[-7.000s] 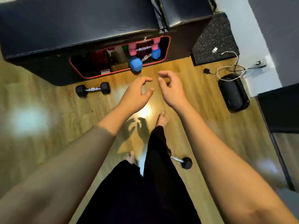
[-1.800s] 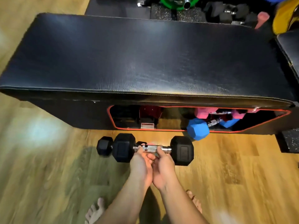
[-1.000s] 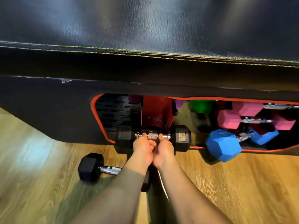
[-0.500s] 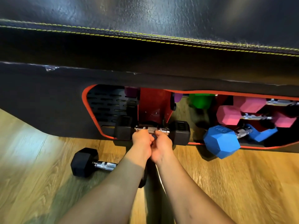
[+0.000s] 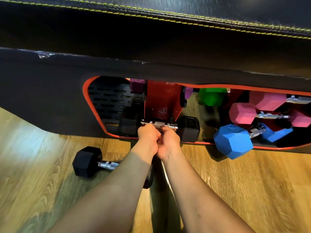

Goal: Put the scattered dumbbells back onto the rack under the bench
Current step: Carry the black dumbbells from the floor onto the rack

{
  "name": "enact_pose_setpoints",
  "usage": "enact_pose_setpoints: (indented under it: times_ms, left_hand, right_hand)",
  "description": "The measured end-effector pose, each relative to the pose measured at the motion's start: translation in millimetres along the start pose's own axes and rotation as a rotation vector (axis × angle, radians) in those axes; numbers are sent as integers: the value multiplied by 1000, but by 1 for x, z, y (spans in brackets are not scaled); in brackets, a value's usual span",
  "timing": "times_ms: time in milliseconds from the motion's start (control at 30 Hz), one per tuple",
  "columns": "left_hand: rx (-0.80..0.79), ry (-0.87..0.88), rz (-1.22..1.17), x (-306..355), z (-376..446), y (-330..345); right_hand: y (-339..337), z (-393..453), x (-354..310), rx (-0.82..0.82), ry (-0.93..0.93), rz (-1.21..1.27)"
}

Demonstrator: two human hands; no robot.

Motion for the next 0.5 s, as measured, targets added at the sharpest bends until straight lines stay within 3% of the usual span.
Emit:
enact_pose_setpoints:
  times_ms: [500]
  left_hand:
    - [-90, -10, -169, 11, -1, 6]
  right_hand:
    - [9, 0, -9, -11, -30, -10]
Point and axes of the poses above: each hand's wrist, its own z-axis towards the middle knuckle, its own y-axis out of the palm, x = y × z, the point moved 2 cm from there along z, towards the middle knuckle, and after that the axes turned 3 degrees about -z, right-handed, at the moved point
